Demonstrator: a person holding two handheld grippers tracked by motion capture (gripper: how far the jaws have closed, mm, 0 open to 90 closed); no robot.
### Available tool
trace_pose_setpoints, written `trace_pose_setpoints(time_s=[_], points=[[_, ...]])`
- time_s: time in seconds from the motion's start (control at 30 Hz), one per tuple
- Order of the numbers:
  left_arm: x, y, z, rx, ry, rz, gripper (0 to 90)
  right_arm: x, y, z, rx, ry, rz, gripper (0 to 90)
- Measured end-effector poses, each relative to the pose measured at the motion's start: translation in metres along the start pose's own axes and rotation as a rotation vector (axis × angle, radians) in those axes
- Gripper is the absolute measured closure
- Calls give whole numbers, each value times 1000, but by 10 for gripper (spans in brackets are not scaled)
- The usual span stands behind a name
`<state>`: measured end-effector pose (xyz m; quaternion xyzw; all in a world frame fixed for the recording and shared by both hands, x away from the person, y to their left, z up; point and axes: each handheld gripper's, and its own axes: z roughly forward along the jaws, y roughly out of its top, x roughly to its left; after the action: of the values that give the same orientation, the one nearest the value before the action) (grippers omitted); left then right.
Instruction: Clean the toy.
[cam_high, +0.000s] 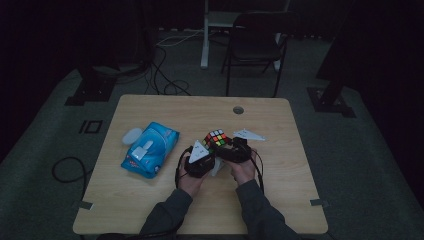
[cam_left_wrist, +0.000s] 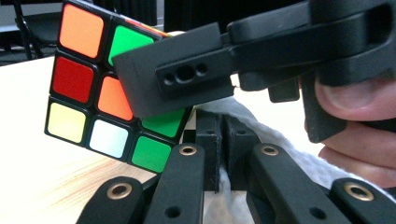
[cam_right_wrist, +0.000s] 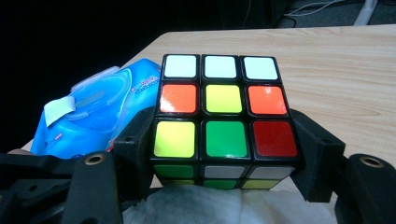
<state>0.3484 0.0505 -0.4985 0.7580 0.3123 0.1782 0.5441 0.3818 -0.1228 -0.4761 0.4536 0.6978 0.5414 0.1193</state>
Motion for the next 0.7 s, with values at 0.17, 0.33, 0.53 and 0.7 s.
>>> trace_pose_setpoints(time_s=[0.17,0.33,0.53,0.7], points=[[1,-1,6,32,5,-2,874,0,-1,0,4,6,6,341],[2,-3,8,45,5,-8,874,1,0,1,4,9,6,341],[1,0,3,8,-9,-13,874,-1,0,0,0,9,12,341],[1,-1,4,16,-9,-12,873,0,-1,0,7,-2,-2,341]])
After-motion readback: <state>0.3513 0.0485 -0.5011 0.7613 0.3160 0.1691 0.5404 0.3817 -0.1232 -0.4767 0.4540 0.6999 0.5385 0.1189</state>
